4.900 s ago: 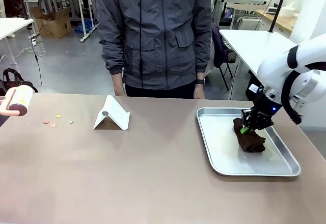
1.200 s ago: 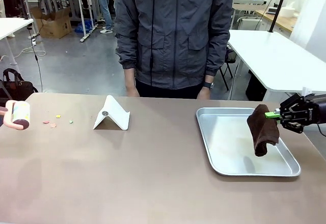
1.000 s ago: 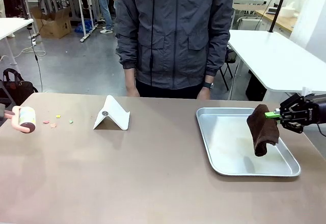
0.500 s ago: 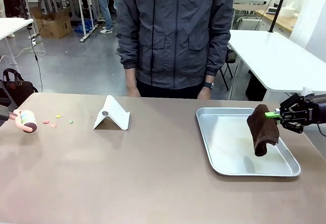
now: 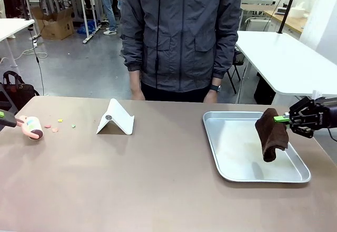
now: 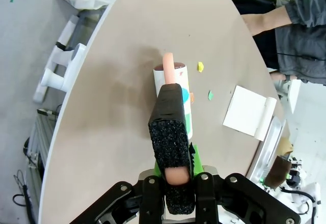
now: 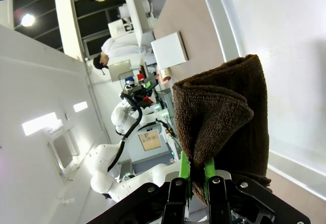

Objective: Clean the surface of the table.
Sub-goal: Clean the area not pointed to by the person.

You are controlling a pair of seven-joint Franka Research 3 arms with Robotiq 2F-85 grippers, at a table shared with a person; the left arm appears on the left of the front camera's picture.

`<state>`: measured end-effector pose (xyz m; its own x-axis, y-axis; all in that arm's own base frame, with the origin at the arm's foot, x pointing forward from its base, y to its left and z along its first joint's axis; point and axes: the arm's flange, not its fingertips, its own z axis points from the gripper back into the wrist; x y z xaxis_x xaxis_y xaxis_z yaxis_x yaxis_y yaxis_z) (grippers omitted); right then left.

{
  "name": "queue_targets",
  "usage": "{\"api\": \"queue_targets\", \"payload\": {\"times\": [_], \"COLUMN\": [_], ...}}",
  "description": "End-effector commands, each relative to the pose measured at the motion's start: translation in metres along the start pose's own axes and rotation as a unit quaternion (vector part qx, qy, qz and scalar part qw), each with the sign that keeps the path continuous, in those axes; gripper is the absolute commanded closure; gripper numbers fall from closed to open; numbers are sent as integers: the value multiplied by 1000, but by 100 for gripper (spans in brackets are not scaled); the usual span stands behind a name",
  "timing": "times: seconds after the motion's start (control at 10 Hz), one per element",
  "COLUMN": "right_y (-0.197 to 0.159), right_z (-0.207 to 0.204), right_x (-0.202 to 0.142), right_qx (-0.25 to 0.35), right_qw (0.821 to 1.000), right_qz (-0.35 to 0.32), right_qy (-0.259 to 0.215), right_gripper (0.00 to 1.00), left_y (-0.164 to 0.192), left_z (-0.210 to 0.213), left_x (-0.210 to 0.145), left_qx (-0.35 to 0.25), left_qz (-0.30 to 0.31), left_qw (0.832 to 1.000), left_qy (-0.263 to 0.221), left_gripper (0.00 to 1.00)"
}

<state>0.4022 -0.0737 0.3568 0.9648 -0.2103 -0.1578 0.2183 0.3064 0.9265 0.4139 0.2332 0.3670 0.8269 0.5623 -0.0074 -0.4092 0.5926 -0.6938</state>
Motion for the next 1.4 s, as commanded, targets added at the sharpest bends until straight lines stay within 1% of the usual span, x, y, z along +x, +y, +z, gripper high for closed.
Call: {"api": "queue_targets", "payload": {"times": [0.0,0.2,0.3,0.4,0.6,0.7,1.1,1.3], "right_y": [9,9,9,9,9,9,9,9], "right_z": [-1,-1,-1,-1,-1,-1,-1,-1], "right_x": [2,2,2,2,2,2,2,2], "right_qx": [8,8,8,8,8,8,8,8], "right_qw": [1000,1000,1000,1000,1000,1000,1000,1000], "right_qz": [-9,-9,-9,-9,-9,-9,-9,-9], "right_qy": [-3,-3,-3,-3,-3,-3,-3,-3], "right_gripper": [88,88,88,88,88,88,88,88], "left_y": [-1,0,0,-4,-18,-25,-50,-63], "left_z": [-12,-30,-38,-46,-68,-77,-112,-123], "left_x": [10,18,24,25,21,21,19,21], "left_qx": [-2,5,11,20,37,45,64,63], "left_qz": [-11,-4,-1,-4,-29,-34,-61,-73], "left_qw": [1000,1000,999,999,997,997,991,988], "left_qy": [-4,27,34,27,56,59,99,118], "left_gripper": [78,78,78,78,78,78,78,78]}}
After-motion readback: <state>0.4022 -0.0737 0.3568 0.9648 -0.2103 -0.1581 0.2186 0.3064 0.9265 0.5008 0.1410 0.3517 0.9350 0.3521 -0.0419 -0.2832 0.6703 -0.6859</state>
